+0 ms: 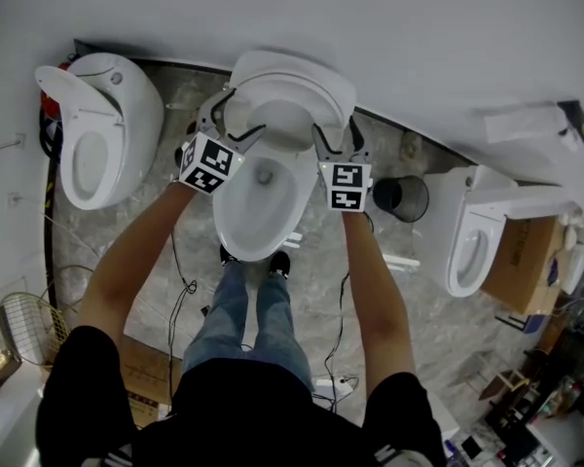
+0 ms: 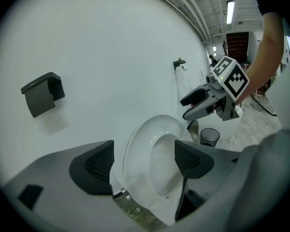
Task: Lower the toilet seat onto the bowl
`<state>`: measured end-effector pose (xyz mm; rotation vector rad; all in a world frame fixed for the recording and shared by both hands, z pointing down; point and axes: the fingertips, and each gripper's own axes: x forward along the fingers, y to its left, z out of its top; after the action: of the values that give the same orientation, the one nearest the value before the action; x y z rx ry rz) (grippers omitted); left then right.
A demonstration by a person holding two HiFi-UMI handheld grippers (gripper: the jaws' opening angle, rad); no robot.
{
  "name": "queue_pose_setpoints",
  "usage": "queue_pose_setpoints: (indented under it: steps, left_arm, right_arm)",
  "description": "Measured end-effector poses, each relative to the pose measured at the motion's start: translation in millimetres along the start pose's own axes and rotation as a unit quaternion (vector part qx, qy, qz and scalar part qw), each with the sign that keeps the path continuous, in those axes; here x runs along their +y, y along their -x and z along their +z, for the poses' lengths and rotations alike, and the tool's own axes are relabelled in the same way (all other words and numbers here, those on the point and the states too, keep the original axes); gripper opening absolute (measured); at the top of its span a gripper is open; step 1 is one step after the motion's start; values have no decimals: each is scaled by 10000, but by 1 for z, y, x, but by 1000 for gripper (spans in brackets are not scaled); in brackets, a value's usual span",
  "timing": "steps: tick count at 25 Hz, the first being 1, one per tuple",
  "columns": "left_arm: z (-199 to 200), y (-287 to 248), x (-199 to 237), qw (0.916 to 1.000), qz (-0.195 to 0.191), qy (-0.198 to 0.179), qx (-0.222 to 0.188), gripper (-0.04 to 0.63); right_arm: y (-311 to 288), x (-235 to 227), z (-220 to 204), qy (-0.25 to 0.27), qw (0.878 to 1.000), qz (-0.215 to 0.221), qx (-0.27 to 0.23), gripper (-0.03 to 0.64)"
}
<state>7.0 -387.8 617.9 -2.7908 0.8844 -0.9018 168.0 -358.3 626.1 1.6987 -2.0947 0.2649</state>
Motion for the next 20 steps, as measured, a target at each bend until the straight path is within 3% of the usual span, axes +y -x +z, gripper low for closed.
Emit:
queue_pose_setpoints:
  steps: [15, 20]
  left_arm:
    - [-16, -61, 19, 9972, -105, -481, 562, 312]
    - [-24, -76, 28, 9959, -113, -488, 757, 270]
  right_arm:
    - [-49, 0, -10, 452, 9978, 146, 472, 283]
    - [-62, -4, -8, 924, 9933, 180, 672, 271]
